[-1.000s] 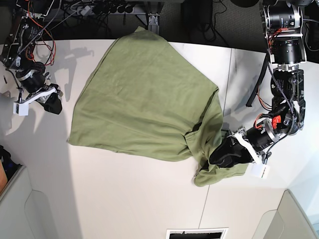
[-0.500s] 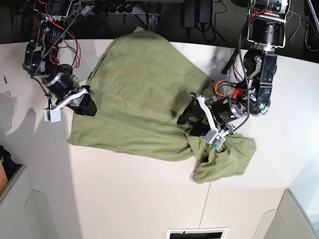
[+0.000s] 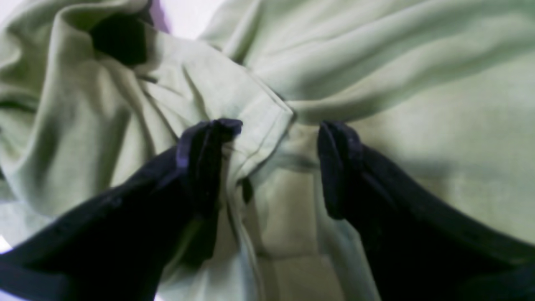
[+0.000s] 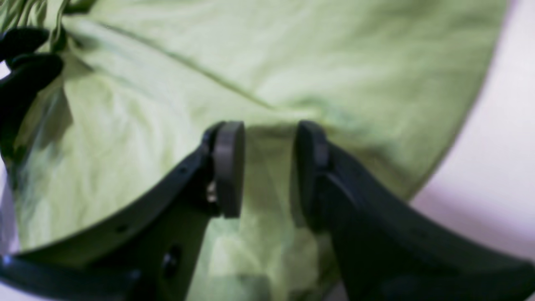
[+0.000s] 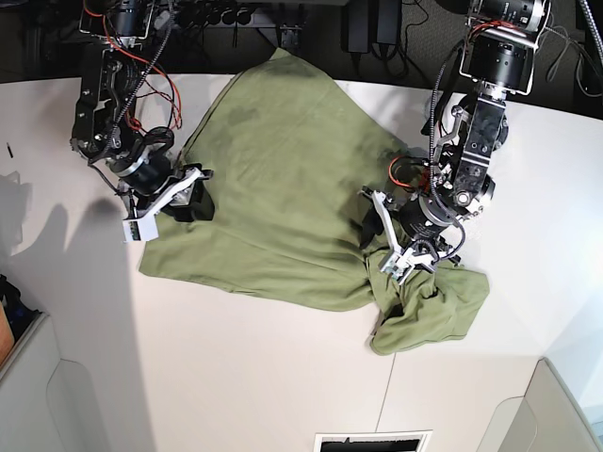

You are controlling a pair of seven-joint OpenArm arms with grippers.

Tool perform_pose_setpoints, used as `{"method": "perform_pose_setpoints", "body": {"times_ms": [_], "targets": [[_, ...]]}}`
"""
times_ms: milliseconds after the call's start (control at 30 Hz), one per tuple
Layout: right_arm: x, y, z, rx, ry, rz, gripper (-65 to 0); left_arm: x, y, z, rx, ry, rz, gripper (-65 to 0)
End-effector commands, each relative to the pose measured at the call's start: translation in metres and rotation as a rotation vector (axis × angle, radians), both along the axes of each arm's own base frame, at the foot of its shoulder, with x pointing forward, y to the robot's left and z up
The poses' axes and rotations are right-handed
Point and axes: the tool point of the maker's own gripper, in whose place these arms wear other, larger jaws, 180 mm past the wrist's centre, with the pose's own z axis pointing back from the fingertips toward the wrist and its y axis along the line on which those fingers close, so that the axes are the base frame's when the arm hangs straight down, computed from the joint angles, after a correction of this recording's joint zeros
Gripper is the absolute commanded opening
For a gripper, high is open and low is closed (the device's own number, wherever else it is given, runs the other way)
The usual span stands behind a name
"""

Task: Layout the t-shirt on the table in an organized manner, then fold the t-shirt properly
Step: 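Regrasp the bunched shirt fabric with the left gripper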

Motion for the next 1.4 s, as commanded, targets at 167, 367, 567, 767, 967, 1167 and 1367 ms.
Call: {"method": "perform_pose_setpoints", "body": {"times_ms": [167, 367, 567, 767, 967, 1167, 1367], "targets": [[-0.003, 0.003, -0.018, -0.061, 0.048, 0.015, -65.0, 0.010, -0.004, 0.015, 0.015, -0.062, -0.020, -28.8], [-0.011, -0.004, -0.033, -0.073, 0.096, 0.013, -65.0, 0.010, -0.004, 0.015, 0.015, -0.062, -0.020, -64.0], [-0.011, -0.023, -0.034, -0.116, 0.097, 0.012, -65.0, 0.010, 0.001, 0.013, 0.064, -0.059, -0.023, -65.0], [-0.011, -0.048, -0.034, -0.173, 0.097, 0.009, -65.0, 0.013, 0.012, 0.059, 0.127, -0.118, -0.033, -65.0], [-0.010, -0.075, -0.032, -0.223, 0.097, -0.016, -65.0, 0.006, 0.018, 0.127, 0.184, -0.240, -0.082, -65.0], [-0.008, -0.079, -0.027, -0.184, 0.087, -0.049, -65.0, -0.023, -0.014, 0.112, 0.071, -0.150, -0.250, -65.0], [-0.006, -0.070, -0.024, -0.132, 0.080, -0.048, -65.0, -0.044, -0.055, 0.101, -0.119, -0.136, -0.282, -26.0]]}}
